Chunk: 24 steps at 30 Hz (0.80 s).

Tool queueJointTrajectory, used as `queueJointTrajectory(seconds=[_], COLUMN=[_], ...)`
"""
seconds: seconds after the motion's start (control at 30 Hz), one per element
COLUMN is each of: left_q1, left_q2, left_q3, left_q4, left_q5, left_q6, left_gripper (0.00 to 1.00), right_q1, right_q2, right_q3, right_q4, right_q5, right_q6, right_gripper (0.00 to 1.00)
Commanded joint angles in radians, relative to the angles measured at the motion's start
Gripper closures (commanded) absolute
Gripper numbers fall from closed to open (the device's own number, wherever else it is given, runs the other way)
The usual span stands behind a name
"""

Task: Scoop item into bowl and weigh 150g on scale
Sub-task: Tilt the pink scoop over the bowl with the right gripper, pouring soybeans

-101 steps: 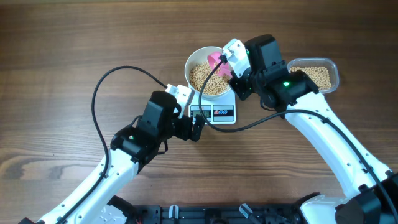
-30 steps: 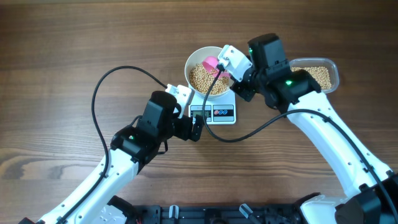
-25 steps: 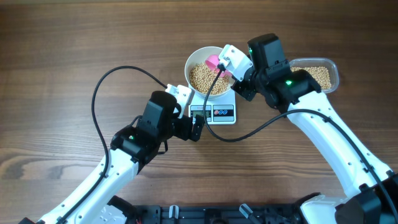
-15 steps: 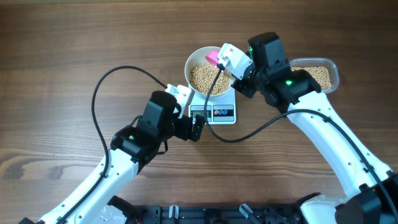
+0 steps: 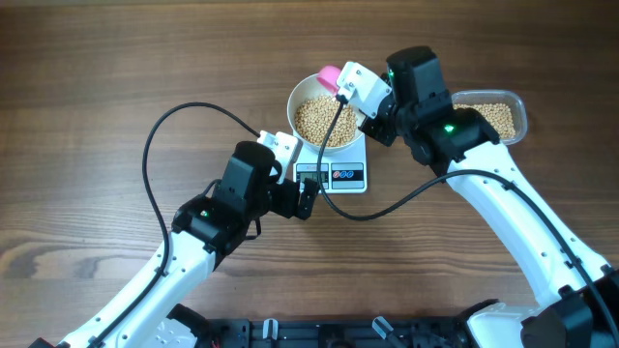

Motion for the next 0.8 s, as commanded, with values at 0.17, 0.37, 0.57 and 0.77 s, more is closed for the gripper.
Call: queueJointTrajectory(seconds=[0.17,0.37,0.57,0.77], left_q1=[-0.003,-0.003,-0.003,-0.003], left_q2=[0.004,0.004,0.004,0.004], left_q3=[-0.005,-0.005,-0.005,-0.005], left_q4=[0.002,0.002,0.002,0.002], left_q5=[0.015,0.015,0.015,0.015], left_q6=[0.023,0.023,0.023,0.023], left_gripper=[0.0,0.0,0.0,0.0], right_q1=[0.0,0.0,0.0,0.0], right_q2=[-0.02,-0.02,-0.02,-0.023], right_q3=[0.021,0.022,0.022,0.022], right_q4=[-0.083,-0.023,0.037,0.087], right_q5=[0.006,0.005,0.002,0.001], right_q6=[0.015,0.13,0.14,0.225], right_gripper=[0.96,0.96,0.96,0.96])
